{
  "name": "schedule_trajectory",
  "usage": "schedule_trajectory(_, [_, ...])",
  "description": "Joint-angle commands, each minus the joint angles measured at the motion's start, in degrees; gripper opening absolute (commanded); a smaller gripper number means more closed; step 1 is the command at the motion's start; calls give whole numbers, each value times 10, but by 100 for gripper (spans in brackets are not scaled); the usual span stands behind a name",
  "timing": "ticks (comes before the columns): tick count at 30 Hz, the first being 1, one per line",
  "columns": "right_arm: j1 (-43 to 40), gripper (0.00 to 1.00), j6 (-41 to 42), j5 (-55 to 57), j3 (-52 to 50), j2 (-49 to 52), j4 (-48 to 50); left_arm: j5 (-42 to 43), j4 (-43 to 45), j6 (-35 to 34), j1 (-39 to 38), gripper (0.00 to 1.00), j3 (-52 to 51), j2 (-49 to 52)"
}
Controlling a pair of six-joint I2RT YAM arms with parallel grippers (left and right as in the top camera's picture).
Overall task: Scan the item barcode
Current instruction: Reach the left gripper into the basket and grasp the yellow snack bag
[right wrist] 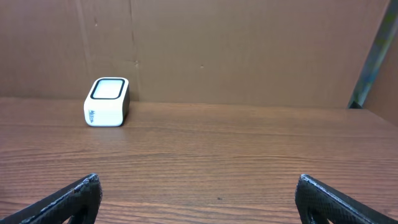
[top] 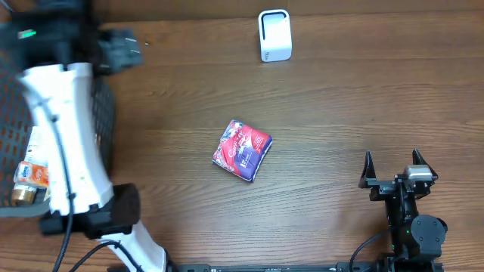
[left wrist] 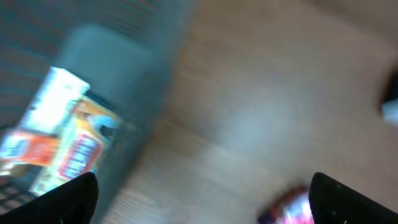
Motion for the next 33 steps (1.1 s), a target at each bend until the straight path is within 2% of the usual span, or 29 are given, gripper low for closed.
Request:
schedule_trajectory(1, [-3,100,2,1,-6,-5,3,89,16,16,127,100,106,-50])
schedule_trajectory(4, [-3,100,2,1,-6,-5,3,139,36,16,228,100,144,-66])
schedule_trajectory(7, [-3,100,2,1,-6,-5,3,49,37,14,309,90,140,-60])
schedule_trajectory(8, [-3,100,2,1,-6,-5,3,20,8,0,338,90,117,-45])
schedule_trajectory(10, [-3,100,2,1,-6,-5,3,22,-4,-6,359,93,78,-26])
schedule_trajectory(17, [-3,100,2,1,-6,-5,3,30,6,10,364,99,-111,18])
schedule_trajectory(19, [-3,100,2,1,-6,-5,3,46,22,41,359,100,-154,31])
schedule_trajectory(28, [-3,100,2,1,-6,-5,3,59,94,93,346,98,-290,60])
schedule_trajectory(33, [-3,100,2,1,-6,-5,3,58,146,94,332,97,-372,61])
